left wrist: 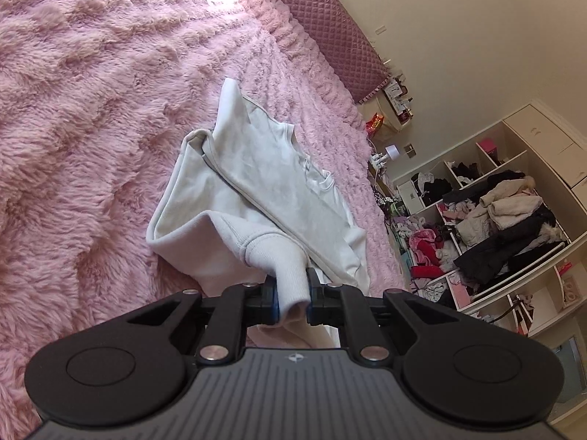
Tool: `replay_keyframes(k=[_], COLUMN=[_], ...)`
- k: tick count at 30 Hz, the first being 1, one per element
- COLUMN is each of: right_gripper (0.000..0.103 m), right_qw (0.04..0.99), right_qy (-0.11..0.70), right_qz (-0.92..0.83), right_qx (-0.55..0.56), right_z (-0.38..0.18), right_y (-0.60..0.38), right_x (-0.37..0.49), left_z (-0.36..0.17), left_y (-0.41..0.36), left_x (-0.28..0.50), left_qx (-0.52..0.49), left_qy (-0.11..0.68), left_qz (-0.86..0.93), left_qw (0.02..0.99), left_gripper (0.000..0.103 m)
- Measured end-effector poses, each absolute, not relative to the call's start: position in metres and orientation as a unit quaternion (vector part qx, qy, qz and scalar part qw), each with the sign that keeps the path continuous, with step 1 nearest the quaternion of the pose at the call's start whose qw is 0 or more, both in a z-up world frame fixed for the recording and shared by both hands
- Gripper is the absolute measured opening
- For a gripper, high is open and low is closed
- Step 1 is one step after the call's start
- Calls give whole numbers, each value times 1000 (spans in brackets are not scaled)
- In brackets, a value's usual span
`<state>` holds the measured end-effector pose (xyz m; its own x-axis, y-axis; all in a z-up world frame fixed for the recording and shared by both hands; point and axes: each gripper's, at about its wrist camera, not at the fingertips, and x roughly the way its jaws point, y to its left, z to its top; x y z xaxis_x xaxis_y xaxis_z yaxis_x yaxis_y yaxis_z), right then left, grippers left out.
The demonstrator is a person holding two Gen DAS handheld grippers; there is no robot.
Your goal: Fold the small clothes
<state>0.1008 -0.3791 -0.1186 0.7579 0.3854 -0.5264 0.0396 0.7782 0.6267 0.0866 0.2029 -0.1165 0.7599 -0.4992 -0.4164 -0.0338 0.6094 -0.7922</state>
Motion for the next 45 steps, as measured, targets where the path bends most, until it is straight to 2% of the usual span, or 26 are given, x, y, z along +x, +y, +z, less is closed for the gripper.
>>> replay_keyframes(k=[9, 17, 22, 26, 35, 36, 38, 39, 40, 42, 45], right_gripper=[2, 2, 2, 2, 2, 4, 13, 38, 45, 43, 43], right_qw=[907, 916, 909, 902, 903, 903, 905, 908, 913, 920, 921], right_qy=[272, 253, 264, 283, 308, 313, 318, 309, 296, 282, 282], right_qz=[81, 48, 19, -3, -38, -43, -59, -66, -66, -43, -4], right_qx=[311, 307, 322, 325, 298, 290, 276, 276, 273, 268, 269], right_z=[-93, -93, -105, -125, -166, -169, -174, -173, -171, -166, -159], right_y=[-371, -354, -351, -348, -330, -328, -327, -329, -330, -335, -347], right_x=[209, 325, 398, 446, 507, 512, 516, 514, 511, 503, 477], left_z=[-92, -86, -98, -126, -158, -161, -165, -163, -159, -147, -138], left_y=[212, 210, 207, 214, 213, 214, 219, 224, 228, 239, 251], left_x=[198, 305, 355, 386, 425, 430, 436, 434, 431, 419, 396], left_qx=[-400, -367, -349, -380, -373, -377, -395, -406, -411, -409, -402], left_qy=[285, 284, 301, 314, 333, 349, 369, 358, 345, 317, 311], left_qz=[-153, -142, -116, -80, -43, -37, -21, -22, -22, -27, -49], left_qw=[858, 874, 880, 866, 865, 857, 841, 840, 844, 855, 860], left_gripper=[11, 11, 7, 6, 6, 9, 15, 19, 22, 38, 39])
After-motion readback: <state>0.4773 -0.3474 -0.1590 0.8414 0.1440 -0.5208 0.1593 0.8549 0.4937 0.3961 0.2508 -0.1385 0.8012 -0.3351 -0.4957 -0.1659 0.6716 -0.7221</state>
